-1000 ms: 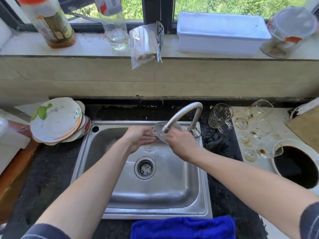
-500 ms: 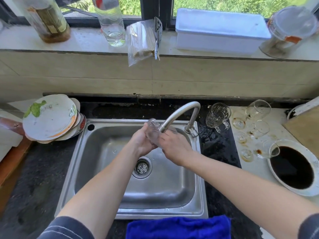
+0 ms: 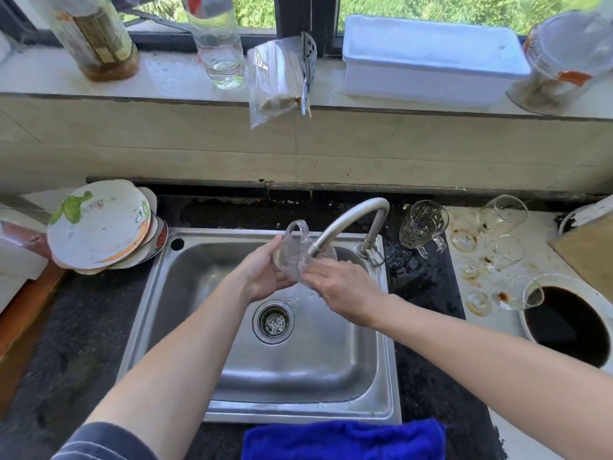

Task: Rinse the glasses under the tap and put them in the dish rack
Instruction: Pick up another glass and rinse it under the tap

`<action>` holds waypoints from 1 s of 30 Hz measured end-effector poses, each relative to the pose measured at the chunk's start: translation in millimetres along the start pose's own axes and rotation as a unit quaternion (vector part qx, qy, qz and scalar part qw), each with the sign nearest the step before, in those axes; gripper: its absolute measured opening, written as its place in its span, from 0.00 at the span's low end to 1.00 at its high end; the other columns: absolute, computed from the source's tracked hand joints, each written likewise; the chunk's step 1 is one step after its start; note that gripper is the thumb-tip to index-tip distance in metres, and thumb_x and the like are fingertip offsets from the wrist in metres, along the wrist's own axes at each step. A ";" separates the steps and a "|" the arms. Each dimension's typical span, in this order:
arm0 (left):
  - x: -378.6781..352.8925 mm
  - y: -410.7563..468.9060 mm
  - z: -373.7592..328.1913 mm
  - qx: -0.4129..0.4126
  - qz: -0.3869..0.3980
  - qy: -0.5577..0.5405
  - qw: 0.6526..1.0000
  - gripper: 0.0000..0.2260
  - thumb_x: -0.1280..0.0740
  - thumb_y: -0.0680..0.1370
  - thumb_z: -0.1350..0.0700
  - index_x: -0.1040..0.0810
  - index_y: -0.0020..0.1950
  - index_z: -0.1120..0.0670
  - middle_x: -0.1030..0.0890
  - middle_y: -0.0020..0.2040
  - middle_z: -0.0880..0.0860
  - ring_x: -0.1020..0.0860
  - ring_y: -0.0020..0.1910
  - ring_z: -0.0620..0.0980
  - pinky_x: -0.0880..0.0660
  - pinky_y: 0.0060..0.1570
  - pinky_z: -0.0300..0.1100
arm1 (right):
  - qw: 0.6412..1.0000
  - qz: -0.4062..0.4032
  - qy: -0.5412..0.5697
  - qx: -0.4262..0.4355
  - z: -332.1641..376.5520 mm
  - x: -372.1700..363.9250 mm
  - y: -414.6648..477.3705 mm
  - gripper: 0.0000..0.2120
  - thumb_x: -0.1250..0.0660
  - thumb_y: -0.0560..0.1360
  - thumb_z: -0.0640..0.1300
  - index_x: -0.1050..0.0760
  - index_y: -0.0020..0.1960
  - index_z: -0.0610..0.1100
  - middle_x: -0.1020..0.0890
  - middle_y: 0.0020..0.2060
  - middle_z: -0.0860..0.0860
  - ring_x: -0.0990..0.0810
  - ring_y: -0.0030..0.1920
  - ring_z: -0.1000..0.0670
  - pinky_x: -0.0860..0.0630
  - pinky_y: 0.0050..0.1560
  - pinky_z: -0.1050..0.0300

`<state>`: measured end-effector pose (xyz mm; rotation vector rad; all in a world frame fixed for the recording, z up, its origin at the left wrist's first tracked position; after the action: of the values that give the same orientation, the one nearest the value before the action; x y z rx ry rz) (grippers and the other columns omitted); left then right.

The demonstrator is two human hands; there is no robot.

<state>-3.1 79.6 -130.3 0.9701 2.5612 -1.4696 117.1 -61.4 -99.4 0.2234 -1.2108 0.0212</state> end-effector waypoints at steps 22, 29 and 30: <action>10.0 -8.4 -16.0 0.025 -0.062 0.214 0.975 0.08 0.39 0.76 0.49 0.25 0.39 0.50 0.25 0.30 0.50 0.29 0.27 0.48 0.31 0.27 0.37 | 0.993 0.024 -0.073 0.086 2.4 -14.7 18.1 0.18 0.30 0.65 0.32 0.21 0.55 0.41 0.18 0.53 0.45 0.18 0.51 0.42 0.20 0.42 0.50; 24.8 -12.9 6.1 0.040 -0.013 0.097 0.994 0.15 0.42 0.78 0.44 0.21 0.50 0.53 0.19 0.45 0.55 0.24 0.38 0.52 0.28 0.41 0.44 | 0.998 0.039 0.042 0.013 0.6 -6.4 10.3 0.07 0.33 0.75 0.40 0.19 0.51 0.42 0.16 0.49 0.47 0.19 0.54 0.44 0.21 0.45 0.46; 26.0 -10.1 11.6 0.012 -0.004 0.056 0.998 0.16 0.43 0.79 0.44 0.22 0.53 0.53 0.20 0.47 0.55 0.24 0.40 0.52 0.30 0.43 0.45 | 0.996 0.043 0.080 -0.026 7.6 -8.5 13.3 0.08 0.35 0.78 0.43 0.20 0.52 0.41 0.16 0.48 0.46 0.20 0.53 0.43 0.22 0.49 0.45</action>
<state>-32.5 79.8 -137.4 1.0749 2.6325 -1.4934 105.3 -49.0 -102.7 0.1217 -1.0595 0.0818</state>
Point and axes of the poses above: each hand's wrist, its own y-axis towards the middle knuckle, its own x-axis out of the back of the hand, z = x × y, the point moved 1 cm from there along y, towards the middle knuckle
